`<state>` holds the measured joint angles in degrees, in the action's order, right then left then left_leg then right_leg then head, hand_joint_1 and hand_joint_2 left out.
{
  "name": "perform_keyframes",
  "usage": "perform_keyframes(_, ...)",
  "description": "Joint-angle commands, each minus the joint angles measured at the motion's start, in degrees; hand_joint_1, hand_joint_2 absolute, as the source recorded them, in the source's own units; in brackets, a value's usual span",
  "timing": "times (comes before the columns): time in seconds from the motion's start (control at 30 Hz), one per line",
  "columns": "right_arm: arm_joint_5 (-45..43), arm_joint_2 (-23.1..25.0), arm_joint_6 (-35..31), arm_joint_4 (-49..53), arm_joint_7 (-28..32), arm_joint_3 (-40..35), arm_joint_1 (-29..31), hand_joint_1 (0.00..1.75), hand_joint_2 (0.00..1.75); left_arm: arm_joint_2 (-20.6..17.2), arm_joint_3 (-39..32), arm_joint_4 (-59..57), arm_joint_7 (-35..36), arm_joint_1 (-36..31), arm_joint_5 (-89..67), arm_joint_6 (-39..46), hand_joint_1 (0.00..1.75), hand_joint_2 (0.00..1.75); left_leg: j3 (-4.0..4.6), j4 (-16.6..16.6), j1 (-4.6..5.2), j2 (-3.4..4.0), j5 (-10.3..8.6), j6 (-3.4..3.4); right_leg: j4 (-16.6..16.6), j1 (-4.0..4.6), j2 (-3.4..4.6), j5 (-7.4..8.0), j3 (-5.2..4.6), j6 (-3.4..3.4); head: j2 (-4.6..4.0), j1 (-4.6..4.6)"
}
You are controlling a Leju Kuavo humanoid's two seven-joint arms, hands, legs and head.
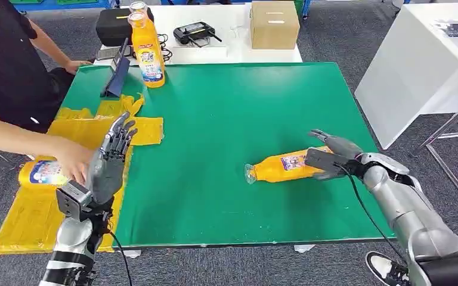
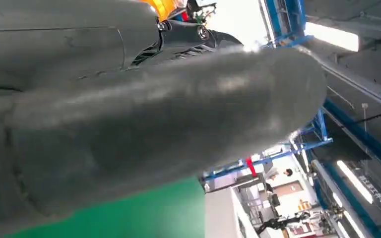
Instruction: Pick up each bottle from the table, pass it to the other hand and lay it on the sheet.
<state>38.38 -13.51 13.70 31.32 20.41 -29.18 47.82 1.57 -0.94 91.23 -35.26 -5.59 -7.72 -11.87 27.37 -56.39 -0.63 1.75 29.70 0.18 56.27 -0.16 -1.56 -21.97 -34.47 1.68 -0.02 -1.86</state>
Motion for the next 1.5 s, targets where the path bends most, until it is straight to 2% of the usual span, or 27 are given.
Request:
perform_keyframes(0.03,0.24,1.00,4.73,-10.88,0.13,-6.31,5.80,0.00,1.75,-0.52,-0.16,-5.14,-0.49,-3.29,0.98,-0.86,0.00,0.00,-0.10,0.06,0.00,-0.07,0.02,0.02,-0.03,-0.01,0.15,-0.01,0.05,-0.01,0.00,0.02)
perform_keyframes(0.2,2.06,2.63,5.81,-14.18,-2.27,-9.61,2.53,0.00,1.75,-0.46,1.54,-7.04,-0.34,-5.42,1.78,-1.66,0.00,0.00,-0.11,0.07,-0.01,-0.14,-0.01,0.00,-0.05,0.02,0.03,-0.01,0.09,-0.02,0.00,0.00)
perform_keyframes(0.27,4.19,4.75,5.78,-16.21,-5.58,-12.16,-1.54,0.00,1.75,0.13,2.99,-9.05,-0.18,-7.28,2.21,-2.08,0.00,0.00,-0.20,0.14,-0.08,-0.21,-0.02,0.00,-0.17,0.09,0.00,0.00,0.24,-0.03,0.00,0.00)
perform_keyframes(0.4,7.30,10.86,0.82,-18.48,-13.31,-14.95,-11.03,0.00,1.75,1.30,5.01,-11.45,0.42,-10.17,2.80,-2.10,0.00,0.00,-0.69,0.50,-0.24,-0.45,-0.12,-0.03,-0.63,0.28,-0.17,0.06,0.77,-0.06,0.00,-0.02)
perform_keyframes(0.47,7.81,12.67,-0.43,-18.72,-15.48,-15.26,-13.68,0.00,1.75,1.63,5.73,-12.25,0.65,-10.95,2.87,-2.11,0.00,0.00,-0.85,0.27,-0.28,-0.23,0.04,-0.06,-0.43,0.34,-0.07,-0.03,0.83,-0.06,0.00,-0.02)
perform_keyframes(0.57,7.78,12.46,0.16,-18.60,-15.46,-15.19,-13.17,0.00,1.75,1.45,5.82,-12.33,0.67,-10.87,2.89,-2.09,0.00,0.00,-1.27,0.48,-0.36,-0.49,-0.06,-0.07,-0.72,0.48,-0.20,0.03,1.30,-0.07,0.00,0.04)
perform_keyframes(0.63,7.76,12.10,0.80,-18.47,-15.19,-15.14,-12.62,0.00,1.75,1.32,5.78,-12.22,0.67,-10.73,2.92,-2.08,0.00,0.00,-1.46,0.41,-0.41,-0.32,0.10,-0.11,-0.67,0.56,-0.04,-0.01,1.47,-0.19,0.00,0.00)
perform_keyframes(0.7,9.14,12.83,1.55,-18.76,-16.77,-16.08,-13.36,0.00,1.75,1.61,5.80,-12.49,0.79,-10.84,3.05,-2.18,0.00,0.00,-1.78,0.05,-0.57,0.23,0.55,-0.17,-0.36,0.64,0.43,-0.19,1.64,-0.15,0.00,0.04)
perform_keyframes(0.73,9.65,13.42,1.10,-18.86,-17.71,-16.32,-14.06,0.03,1.75,1.75,5.88,-12.72,0.76,-10.83,2.98,-2.15,0.00,0.00,-1.57,0.10,-0.57,0.12,0.45,-0.18,-0.49,0.63,0.35,-0.06,1.49,-0.18,0.00,0.04)
perform_keyframes(0.8,11.20,14.73,1.03,-19.20,-19.72,-17.38,-15.79,0.70,1.75,2.24,5.76,-13.22,0.88,-10.66,3.47,-2.46,0.00,0.00,-1.97,-0.15,-0.63,0.60,0.74,-0.21,-0.20,0.64,0.67,-0.26,1.71,-0.26,0.00,0.07)
perform_keyframes(0.83,11.73,15.03,0.80,-19.23,-20.39,-17.62,-16.21,0.80,1.75,2.53,5.47,-13.34,0.72,-10.66,3.99,-2.62,0.00,0.00,-1.71,-0.17,-0.72,0.63,0.63,-0.21,-0.31,0.74,0.74,-0.09,1.52,-0.27,0.00,0.04)
perform_keyframes(0.87,11.99,15.18,0.89,-19.29,-20.64,-17.76,-16.52,0.94,1.75,2.63,5.35,-13.31,0.69,-10.73,4.36,-2.84,0.00,0.00,-1.86,-0.19,-0.68,0.71,0.70,-0.21,-0.22,0.70,0.81,-0.18,1.61,-0.26,0.00,0.02)
perform_keyframes(0.9,12.29,15.17,1.20,-19.30,-20.98,-17.77,-16.75,1.38,1.75,2.69,5.30,-13.06,0.66,-10.77,4.51,-2.98,0.00,0.00,-1.70,-0.21,-0.71,0.57,0.63,-0.21,-0.26,0.73,0.72,-0.12,1.52,-0.26,0.00,0.02)
perform_keyframes(0.93,12.29,15.17,1.20,-19.30,-20.98,-17.77,-16.75,1.43,1.75,2.69,5.30,-13.06,0.66,-10.77,4.51,-2.98,0.00,0.00,-2.07,-0.18,-0.66,0.76,0.77,-0.21,-0.16,0.67,0.83,-0.27,1.77,-0.26,0.00,0.02)
perform_keyframes(1.03,12.29,15.17,1.20,-19.30,-20.98,-17.77,-16.75,1.43,1.75,2.69,5.30,-13.06,0.66,-10.77,4.51,-2.98,0.00,0.00,-2.07,-0.18,-0.66,0.76,0.77,-0.21,-0.16,0.67,0.83,-0.27,1.77,-0.26,0.00,0.02)
perform_keyframes(1.1,12.80,15.10,1.22,-19.39,-21.54,-17.98,-16.86,1.61,1.75,2.92,5.44,-12.76,0.70,-11.11,4.53,-3.03,0.00,0.00,-1.73,-0.23,-0.72,0.59,0.65,-0.21,-0.23,0.74,0.74,-0.14,1.54,-0.26,0.00,0.04)
perform_keyframes(1.13,14.55,15.16,2.00,-19.57,-22.51,-18.91,-17.20,1.61,1.75,3.16,6.09,-12.35,1.33,-11.42,4.58,-3.36,0.00,0.00,-2.18,-0.17,-0.65,0.76,0.78,-0.22,-0.14,0.66,0.84,-0.30,1.85,-0.24,0.00,0.04)
perform_keyframes(1.17,14.74,15.23,1.99,-19.57,-22.65,-19.02,-17.25,1.61,1.75,3.18,6.22,-12.41,1.45,-11.49,4.52,-3.36,0.00,0.00,-1.87,-0.21,-0.71,0.51,0.66,-0.21,-0.20,0.73,0.67,-0.21,1.68,-0.24,0.00,0.02)
perform_keyframes(1.2,14.95,15.31,2.21,-19.59,-22.73,-18.97,-17.25,1.61,1.75,3.19,6.31,-12.62,1.61,-11.66,4.68,-3.42,0.00,0.00,-2.17,-0.07,-0.74,0.57,0.62,-0.16,-0.30,0.80,0.75,-0.25,1.92,-0.23,0.00,0.09)
perform_keyframes(1.23,15.32,15.37,2.41,-19.59,-22.73,-19.20,-17.24,1.64,1.75,3.26,6.36,-12.72,1.73,-11.78,4.93,-3.56,0.00,0.00,-1.91,-0.20,-0.85,0.70,0.69,-0.20,-0.29,0.90,0.91,-0.10,1.75,-0.21,0.00,-0.37)
perform_keyframes(1.3,15.58,15.48,2.46,-19.56,-22.86,-19.39,-17.12,1.64,1.75,3.34,6.41,-12.64,1.72,-12.01,4.99,-3.59,0.00,0.00,-1.76,-0.27,-0.80,0.41,0.62,-0.18,-0.28,0.87,0.62,-0.12,1.64,-0.22,0.00,-0.33)
perform_keyframes(1.33,15.69,15.58,2.52,-19.56,-23.11,-19.44,-16.87,1.71,1.75,3.47,6.39,-12.47,1.68,-12.17,5.23,-3.68,0.00,0.00,-1.89,-0.32,-0.78,0.58,0.70,-0.19,-0.21,0.85,0.75,-0.16,1.68,-0.23,0.00,-0.24)
perform_keyframes(1.37,15.56,15.77,2.31,-19.56,-23.59,-19.17,-16.85,1.75,1.75,3.46,6.45,-12.13,1.68,-12.10,5.25,-3.71,0.00,0.00,-1.60,-0.34,-0.81,0.52,0.64,-0.14,-0.26,0.88,0.75,-0.04,1.49,-0.23,0.00,-0.26)
perform_keyframes(1.4,13.83,16.12,-1.29,-19.15,-25.16,-16.41,-16.67,1.75,1.75,3.47,6.46,-11.17,2.13,-11.55,5.10,-3.34,0.00,0.00,-1.84,-0.33,-0.77,0.70,0.77,-0.15,-0.19,0.84,0.87,-0.13,1.64,-0.24,0.00,-0.26)
perform_keyframes(1.43,13.79,16.33,-0.86,-19.21,-25.31,-16.25,-16.22,1.75,1.75,3.43,6.49,-10.76,2.18,-11.22,5.10,-3.33,0.00,0.00,-2.27,-0.27,-0.72,0.91,0.92,-0.16,-0.12,0.77,1.00,-0.29,1.93,-0.25,0.00,-0.26)
perform_keyframes(1.47,12.53,16.40,-2.55,-18.77,-25.04,-14.63,-16.10,1.75,1.75,3.41,6.39,-10.45,2.54,-10.88,5.05,-3.09,0.00,0.00,-1.86,-0.34,-0.75,0.72,0.79,-0.15,-0.17,0.82,0.90,-0.15,1.64,-0.24,0.00,-0.26)
perform_keyframes(1.5,6.69,16.47,-8.37,-17.39,-21.86,-7.81,-15.80,1.75,1.75,3.23,5.85,-9.36,3.20,-9.56,5.67,-2.70,0.00,0.00,-1.57,-0.36,-0.77,0.59,0.69,-0.14,-0.21,0.85,0.84,-0.05,1.42,-0.24,0.00,-0.26)
